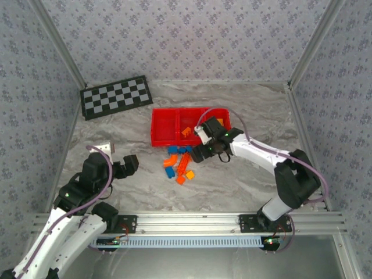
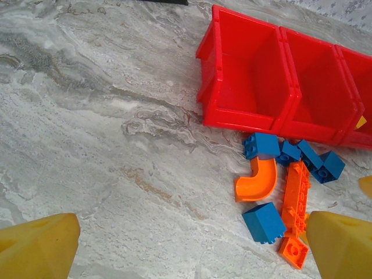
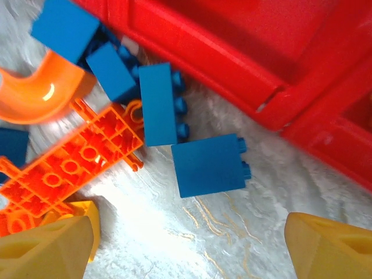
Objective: Sort the legos into containers by color
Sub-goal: Pick up the lego from the center of the table.
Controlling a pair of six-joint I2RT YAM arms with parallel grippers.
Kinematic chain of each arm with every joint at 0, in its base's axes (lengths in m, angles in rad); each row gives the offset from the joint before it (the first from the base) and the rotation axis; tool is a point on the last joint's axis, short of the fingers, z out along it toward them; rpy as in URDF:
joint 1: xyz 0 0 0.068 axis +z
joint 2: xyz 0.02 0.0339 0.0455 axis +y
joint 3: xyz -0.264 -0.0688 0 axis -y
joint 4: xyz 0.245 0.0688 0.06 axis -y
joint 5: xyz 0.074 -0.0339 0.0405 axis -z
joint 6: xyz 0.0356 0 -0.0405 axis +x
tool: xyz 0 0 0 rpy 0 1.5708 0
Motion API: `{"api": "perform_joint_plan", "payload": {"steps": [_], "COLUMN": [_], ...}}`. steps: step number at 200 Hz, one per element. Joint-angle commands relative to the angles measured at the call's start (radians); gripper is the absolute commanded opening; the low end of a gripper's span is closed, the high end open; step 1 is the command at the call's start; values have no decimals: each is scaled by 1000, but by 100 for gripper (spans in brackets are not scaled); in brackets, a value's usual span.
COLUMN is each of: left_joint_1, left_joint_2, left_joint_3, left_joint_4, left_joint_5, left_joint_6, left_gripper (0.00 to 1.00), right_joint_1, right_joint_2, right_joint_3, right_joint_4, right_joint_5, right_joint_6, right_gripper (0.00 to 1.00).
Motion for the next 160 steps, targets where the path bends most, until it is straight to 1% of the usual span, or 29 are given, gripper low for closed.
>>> {"api": "perform_joint_plan", "payload": {"steps": [1, 14, 39, 79, 83, 98, 135, 160], "left_joint_1": [-8, -8, -8, -9, -9, -11, -11, -11], "left_joint_2": [7, 9, 13, 15, 15, 17, 22, 22], "left_joint_3": [-6, -7, -6, -5, -6, -5, -3, -3], "left_joint_4": [4, 3, 2, 2, 1, 1, 1, 6], "left_joint_5": [-3, -3, -3, -5, -5, -5, -1, 20], "left_joint_6": [0, 0, 0, -1, -1, -1, 2, 6], "left_gripper": [100, 100, 100, 100, 100, 100, 100, 100], "right_joint_1": [15, 27, 35, 41, 41, 42, 45, 47], "right_joint_2": [66, 102, 151, 194, 199, 212, 239, 253], "right_joint_3": [48, 70, 103, 125, 156, 169, 189, 200], "right_joint_4": [-41, -59, -73, -92, -95, -102, -110, -113], "right_joint_5": [26, 61, 86, 138, 139, 154, 156, 157], "right_joint_6": [-69, -75, -88, -91, -92, -95, -100, -100], "right_gripper": [85, 85, 82, 77, 77, 75, 68, 65]}}
